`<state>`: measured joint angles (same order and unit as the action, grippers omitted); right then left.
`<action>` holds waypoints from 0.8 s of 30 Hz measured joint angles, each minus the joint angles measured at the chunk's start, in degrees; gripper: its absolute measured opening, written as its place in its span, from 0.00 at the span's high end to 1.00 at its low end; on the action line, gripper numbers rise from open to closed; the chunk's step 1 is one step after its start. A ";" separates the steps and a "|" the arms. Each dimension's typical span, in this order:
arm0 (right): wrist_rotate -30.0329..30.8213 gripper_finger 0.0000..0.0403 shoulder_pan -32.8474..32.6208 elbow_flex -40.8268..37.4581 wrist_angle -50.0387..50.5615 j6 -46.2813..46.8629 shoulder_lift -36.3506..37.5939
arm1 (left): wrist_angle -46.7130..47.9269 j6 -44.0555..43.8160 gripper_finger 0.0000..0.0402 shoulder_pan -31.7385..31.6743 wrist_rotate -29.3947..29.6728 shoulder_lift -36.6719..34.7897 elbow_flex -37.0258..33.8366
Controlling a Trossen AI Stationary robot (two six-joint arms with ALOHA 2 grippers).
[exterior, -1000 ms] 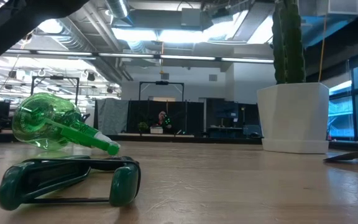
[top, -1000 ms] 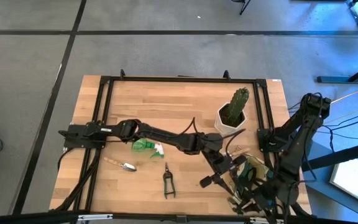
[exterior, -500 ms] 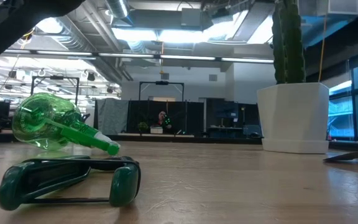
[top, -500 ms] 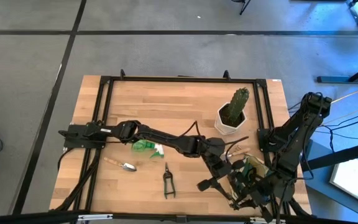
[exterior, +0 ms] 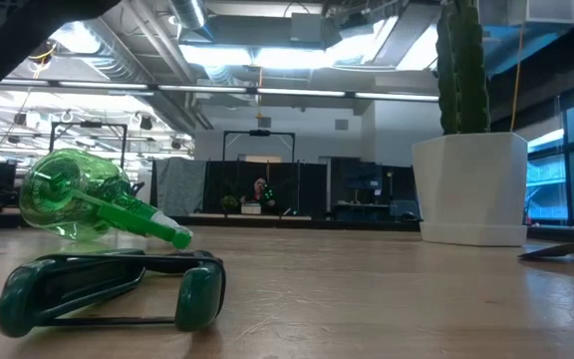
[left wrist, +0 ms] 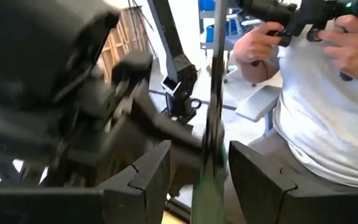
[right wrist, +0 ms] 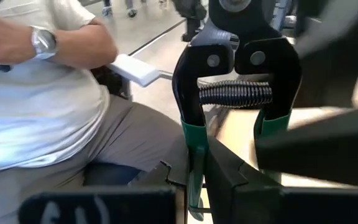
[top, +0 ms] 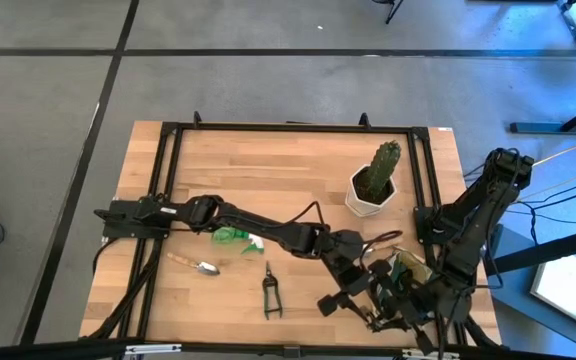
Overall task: Pick & Place Garden tools in Gardening bag
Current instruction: Put the top grafting pruner into the side pocket of the white bag
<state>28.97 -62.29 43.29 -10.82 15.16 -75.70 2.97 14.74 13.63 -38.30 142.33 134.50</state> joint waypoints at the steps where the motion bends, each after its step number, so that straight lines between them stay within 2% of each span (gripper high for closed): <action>1: -0.01 0.93 0.08 0.00 0.13 0.02 0.00 | -0.16 -0.07 0.61 0.02 -0.09 -0.07 0.00; 15: -1.16 0.93 0.16 0.00 -0.61 -0.45 0.00 | 0.24 -0.46 0.61 0.47 -0.39 -1.93 0.02; 24: -1.52 0.93 0.15 0.00 -1.06 -1.36 0.00 | 0.02 -0.43 0.69 0.57 -0.26 -1.93 0.02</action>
<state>27.45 -62.14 43.29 -11.88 13.80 -75.70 2.99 14.32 14.20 -38.56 140.40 134.52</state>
